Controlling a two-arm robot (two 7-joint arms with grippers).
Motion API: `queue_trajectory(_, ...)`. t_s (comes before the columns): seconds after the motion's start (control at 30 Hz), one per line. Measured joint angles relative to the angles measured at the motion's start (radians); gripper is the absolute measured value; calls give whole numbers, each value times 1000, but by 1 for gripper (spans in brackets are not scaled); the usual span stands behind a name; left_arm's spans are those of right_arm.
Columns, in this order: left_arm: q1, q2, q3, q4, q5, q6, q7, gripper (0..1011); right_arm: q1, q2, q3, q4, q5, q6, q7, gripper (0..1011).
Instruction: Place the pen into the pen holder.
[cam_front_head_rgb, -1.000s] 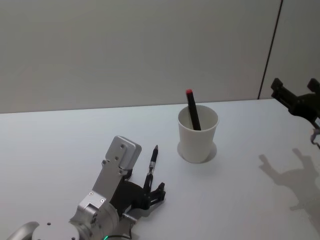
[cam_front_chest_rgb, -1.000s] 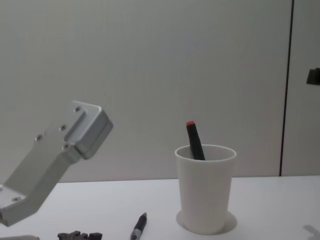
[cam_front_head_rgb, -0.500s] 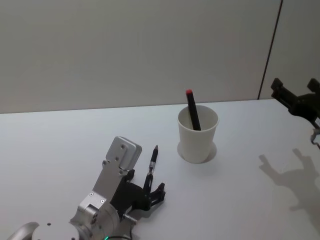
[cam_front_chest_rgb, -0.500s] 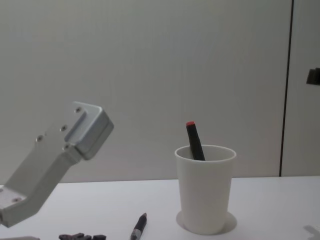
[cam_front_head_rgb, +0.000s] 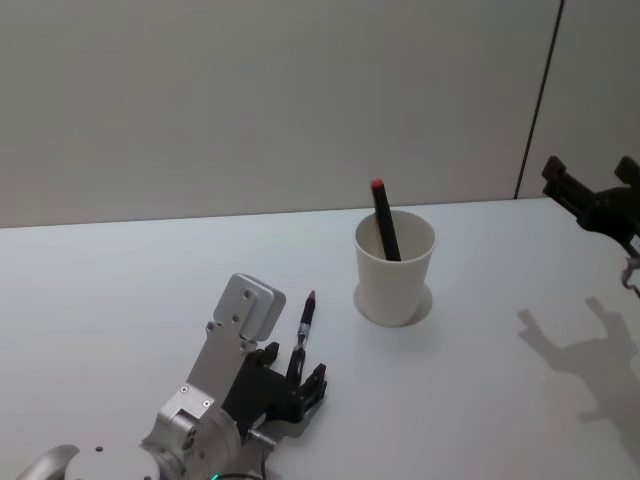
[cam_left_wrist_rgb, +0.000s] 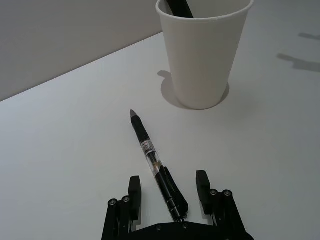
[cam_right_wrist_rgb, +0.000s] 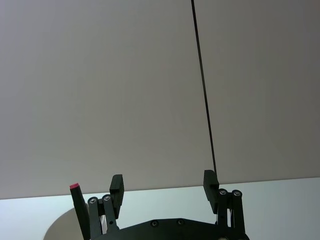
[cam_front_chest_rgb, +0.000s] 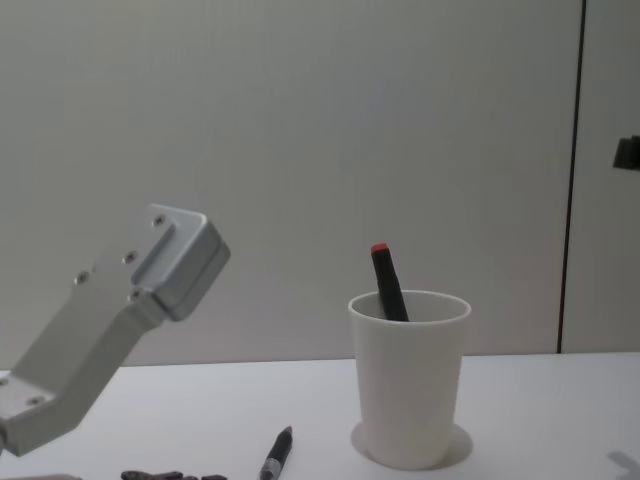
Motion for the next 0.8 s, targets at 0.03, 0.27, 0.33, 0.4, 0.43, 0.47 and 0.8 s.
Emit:
queue_trajectory(0.03, 0, 0, 0, 0, 0, 0, 0, 677, 0, 0, 0, 0, 0, 0, 0, 1001)
queue_trajectory(0.27, 0, 0, -1, 1, 0, 0, 0, 630, 0, 0, 0, 0, 0, 0, 0, 1001)
queue_trajectory(0.33, 0, 0, -1, 1, 0, 1, 1, 615, 0, 0, 0, 0, 0, 0, 0, 1001)
queue_trajectory(0.4, 0, 0, -1, 1, 0, 1, 1, 607, 0, 0, 0, 0, 0, 0, 0, 1001)
queue_trajectory(0.43, 0, 0, -1, 1, 0, 1, 1, 595, 0, 0, 0, 0, 0, 0, 0, 1001)
queue_trajectory(0.47, 0, 0, -1, 1, 0, 1, 1, 590, 0, 0, 0, 0, 0, 0, 0, 1001)
queue_trajectory(0.8, 0, 0, -1, 2, 1, 1, 2, 527, 0, 0, 0, 0, 0, 0, 0, 1001)
